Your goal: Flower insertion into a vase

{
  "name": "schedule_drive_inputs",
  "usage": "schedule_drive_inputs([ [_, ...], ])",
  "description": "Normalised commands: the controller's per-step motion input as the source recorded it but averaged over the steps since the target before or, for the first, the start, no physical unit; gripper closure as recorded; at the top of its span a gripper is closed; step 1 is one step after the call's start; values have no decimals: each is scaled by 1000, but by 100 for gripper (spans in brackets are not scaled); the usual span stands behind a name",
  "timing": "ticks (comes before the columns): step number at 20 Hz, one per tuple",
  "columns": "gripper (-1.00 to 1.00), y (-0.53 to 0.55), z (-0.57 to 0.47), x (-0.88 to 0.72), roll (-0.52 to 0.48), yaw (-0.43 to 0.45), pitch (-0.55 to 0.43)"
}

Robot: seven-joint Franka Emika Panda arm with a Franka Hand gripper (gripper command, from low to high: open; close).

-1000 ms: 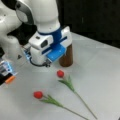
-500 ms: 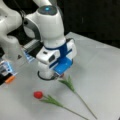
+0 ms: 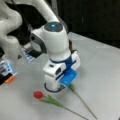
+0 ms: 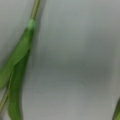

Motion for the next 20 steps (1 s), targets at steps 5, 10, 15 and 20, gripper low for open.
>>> schedule_drive_inputs([
  [5, -100, 5, -107, 254, -48, 100, 83],
  [10, -100, -5, -133, 329, -10, 111, 15],
  [15, -100, -35, -74, 262, 4, 110, 13],
  [20, -100, 9, -73, 235, -10, 102, 15],
])
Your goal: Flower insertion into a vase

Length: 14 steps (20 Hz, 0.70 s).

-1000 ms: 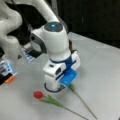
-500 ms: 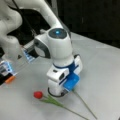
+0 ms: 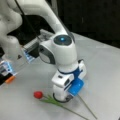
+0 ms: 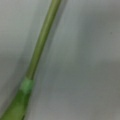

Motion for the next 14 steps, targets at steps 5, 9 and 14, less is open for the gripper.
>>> schedule_drive_inputs([
  [5, -100, 51, -59, 213, -18, 63, 42],
  [9, -100, 40, -42, 171, -17, 53, 25],
  [14, -100, 38, -41, 97, -17, 45, 22],
])
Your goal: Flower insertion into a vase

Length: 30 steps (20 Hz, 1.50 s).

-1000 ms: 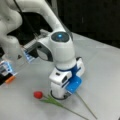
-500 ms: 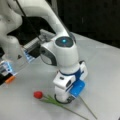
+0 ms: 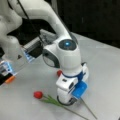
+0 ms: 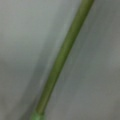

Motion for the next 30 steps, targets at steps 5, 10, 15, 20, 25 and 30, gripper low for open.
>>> schedule_drive_inputs([
  [5, -100, 18, -82, 54, -16, 35, -7],
  [10, 100, 28, -135, 54, -28, 22, -31],
  [15, 100, 39, -115, 64, -17, 25, -45],
  [20, 100, -59, -112, 10, -40, 8, -41],
  [25, 100, -116, -109, -43, -44, -3, -21],
  [30, 100, -129, -79, -46, -30, 12, -9],
])
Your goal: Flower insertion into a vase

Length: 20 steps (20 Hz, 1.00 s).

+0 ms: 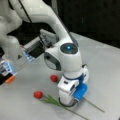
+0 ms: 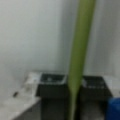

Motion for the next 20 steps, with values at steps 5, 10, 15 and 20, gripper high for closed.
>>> schedule_drive_inputs([
  [5, 100, -129, 26, -54, -30, 8, 23],
  [10, 100, -87, 313, -189, -20, -26, 39],
  [15, 100, -56, 414, -331, -2, -65, 4],
  [20, 100, -5, 362, -382, -3, -96, -40],
])
